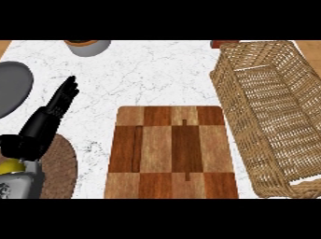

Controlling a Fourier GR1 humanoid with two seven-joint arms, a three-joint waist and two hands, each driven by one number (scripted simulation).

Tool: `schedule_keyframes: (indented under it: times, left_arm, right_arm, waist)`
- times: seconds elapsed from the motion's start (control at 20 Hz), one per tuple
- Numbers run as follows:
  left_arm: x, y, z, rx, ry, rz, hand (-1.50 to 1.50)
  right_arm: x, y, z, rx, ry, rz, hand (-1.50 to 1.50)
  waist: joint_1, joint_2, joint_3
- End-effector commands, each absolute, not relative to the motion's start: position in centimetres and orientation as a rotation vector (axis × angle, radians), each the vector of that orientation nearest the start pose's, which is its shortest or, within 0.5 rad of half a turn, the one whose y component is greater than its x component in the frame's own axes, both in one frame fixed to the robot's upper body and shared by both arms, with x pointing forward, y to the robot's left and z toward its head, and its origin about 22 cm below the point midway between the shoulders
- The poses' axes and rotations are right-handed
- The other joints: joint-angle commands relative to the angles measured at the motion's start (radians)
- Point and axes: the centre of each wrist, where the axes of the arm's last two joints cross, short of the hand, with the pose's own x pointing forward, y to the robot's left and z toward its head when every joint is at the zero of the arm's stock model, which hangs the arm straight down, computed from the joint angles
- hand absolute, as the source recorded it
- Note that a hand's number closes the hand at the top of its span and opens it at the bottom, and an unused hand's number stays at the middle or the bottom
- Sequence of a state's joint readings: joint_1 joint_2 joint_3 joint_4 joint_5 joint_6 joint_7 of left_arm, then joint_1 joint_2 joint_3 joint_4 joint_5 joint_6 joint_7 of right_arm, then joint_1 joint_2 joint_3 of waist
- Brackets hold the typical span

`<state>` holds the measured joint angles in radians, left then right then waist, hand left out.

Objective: Pick the croissant from the cutting board and place it in the basket

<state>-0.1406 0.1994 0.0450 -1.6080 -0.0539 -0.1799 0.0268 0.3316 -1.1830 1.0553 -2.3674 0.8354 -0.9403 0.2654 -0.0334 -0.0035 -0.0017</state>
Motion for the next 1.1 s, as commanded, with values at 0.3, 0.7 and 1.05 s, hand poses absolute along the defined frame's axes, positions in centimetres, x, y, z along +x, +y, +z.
schedule_keyframes:
  times: [0.3, 0.7, 1.05]
  left_arm:
    - [27.5, 26.6, 6.2, 0.058, -1.711, -0.377, 0.00]
    - [28.0, 26.4, 6.3, 0.044, -1.710, -0.400, 0.00]
    - [28.8, 25.0, 6.8, 0.008, -1.718, -0.415, 0.00]
  right_arm:
    - [5.7, -21.4, 16.6, -0.495, -1.891, 0.637, 1.50]
    - [8.8, -21.4, 17.2, -0.596, -1.923, 0.408, 1.50]
    - [13.0, -22.4, 17.9, -0.744, -1.840, 0.363, 1.50]
  waist:
    - [0.035, 0.012, -0.002]
    - [0.046, 0.017, -0.001]
    - [0.069, 0.024, 0.001]
